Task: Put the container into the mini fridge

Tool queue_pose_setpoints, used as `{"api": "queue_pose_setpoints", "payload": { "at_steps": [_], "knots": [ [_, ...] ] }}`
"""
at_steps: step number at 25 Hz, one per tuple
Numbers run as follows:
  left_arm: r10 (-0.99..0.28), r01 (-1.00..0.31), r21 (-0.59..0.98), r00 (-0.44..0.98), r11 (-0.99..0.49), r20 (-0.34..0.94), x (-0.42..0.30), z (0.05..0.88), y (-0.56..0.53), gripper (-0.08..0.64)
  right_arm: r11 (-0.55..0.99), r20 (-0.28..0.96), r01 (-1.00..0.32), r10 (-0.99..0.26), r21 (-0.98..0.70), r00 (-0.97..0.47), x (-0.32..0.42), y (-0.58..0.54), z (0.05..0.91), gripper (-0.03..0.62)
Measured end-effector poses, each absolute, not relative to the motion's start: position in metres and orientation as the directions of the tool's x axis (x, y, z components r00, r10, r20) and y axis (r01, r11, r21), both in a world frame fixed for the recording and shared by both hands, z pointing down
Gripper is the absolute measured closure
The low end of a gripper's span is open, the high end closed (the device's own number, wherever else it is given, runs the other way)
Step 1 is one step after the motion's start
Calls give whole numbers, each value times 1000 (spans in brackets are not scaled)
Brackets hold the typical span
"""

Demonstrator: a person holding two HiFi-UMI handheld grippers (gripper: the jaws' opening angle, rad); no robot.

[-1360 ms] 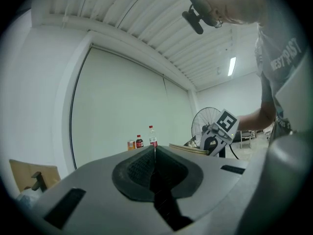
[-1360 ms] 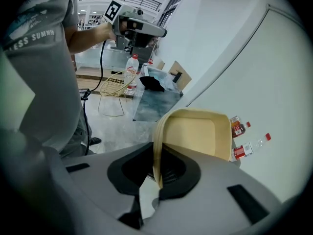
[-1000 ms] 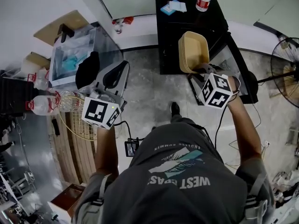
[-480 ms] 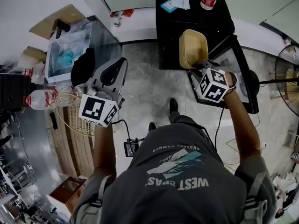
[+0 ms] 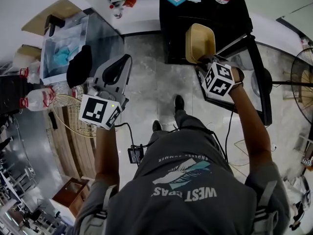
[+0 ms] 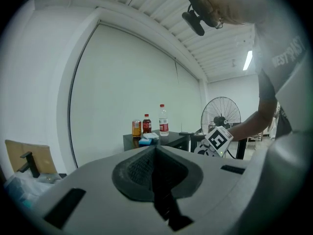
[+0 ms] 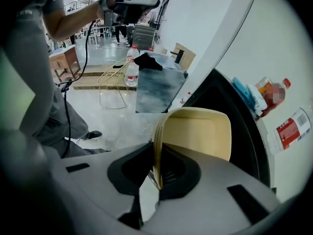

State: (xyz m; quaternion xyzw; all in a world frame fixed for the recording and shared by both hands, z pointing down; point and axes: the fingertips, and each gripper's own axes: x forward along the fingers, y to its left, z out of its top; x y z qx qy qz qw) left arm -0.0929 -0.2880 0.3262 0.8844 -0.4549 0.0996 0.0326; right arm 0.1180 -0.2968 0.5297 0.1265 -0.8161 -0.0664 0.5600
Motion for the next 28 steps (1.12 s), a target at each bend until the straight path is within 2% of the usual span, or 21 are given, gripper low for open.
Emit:
{"api": "queue_pose_setpoints", "payload": {
  "at_steps": [28],
  "knots": [
    [-766,-815,2,546,-580,338,-75,414,-312,538,963,923,-196,-238,184,-302,117,-384,679,548]
  ]
}}
